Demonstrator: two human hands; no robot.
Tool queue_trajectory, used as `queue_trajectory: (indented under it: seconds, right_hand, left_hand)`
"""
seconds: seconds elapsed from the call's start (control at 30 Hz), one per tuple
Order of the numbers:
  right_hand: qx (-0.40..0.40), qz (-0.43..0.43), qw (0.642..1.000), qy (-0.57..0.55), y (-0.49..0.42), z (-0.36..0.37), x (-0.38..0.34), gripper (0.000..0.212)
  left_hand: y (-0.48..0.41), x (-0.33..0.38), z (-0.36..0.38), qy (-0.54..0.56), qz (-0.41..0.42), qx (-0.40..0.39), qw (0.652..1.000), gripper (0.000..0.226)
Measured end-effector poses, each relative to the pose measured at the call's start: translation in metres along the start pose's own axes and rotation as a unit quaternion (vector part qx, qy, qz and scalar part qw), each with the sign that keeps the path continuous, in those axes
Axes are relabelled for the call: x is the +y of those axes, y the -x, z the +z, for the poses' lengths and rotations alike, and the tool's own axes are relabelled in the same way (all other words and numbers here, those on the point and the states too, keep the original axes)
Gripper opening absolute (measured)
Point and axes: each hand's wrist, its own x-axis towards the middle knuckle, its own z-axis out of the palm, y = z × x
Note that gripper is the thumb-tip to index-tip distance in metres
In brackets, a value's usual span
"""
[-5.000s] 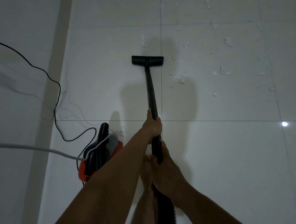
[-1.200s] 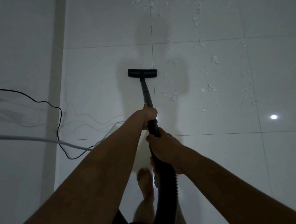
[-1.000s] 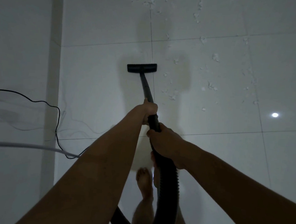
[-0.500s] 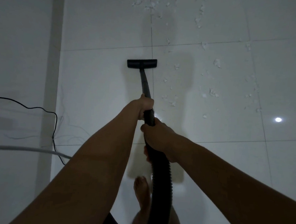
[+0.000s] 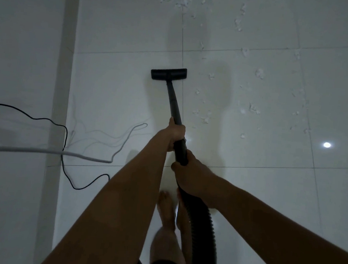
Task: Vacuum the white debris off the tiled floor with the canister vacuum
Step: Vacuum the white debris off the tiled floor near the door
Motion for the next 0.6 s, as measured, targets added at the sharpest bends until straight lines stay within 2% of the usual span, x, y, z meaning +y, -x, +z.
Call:
queue_trajectory:
  seconds: [0.2,0.37,0.6]
  right_hand:
    - [-0.011,0.016,0.999,-0.042,-0.022,0.012,0.000,0.059]
    - [-0.013,0.004,0.998,-0.060,-0.042,0.019,-0.009,0.057]
    - [0.001,-0.018,1.000,-0.007,-0.077,0.019,-0.022,0.055]
  left_hand:
    - [-0.021,0.002,-0.013,-0.010,0.013,-0.002,1.000,0.073]
    - [-0.039,0.011,-0.027,-0.004,0.023,-0.010,1.000,0.068]
    - [-0.068,0.029,-0.040,0.003,0.029,-0.011,1.000,0.070]
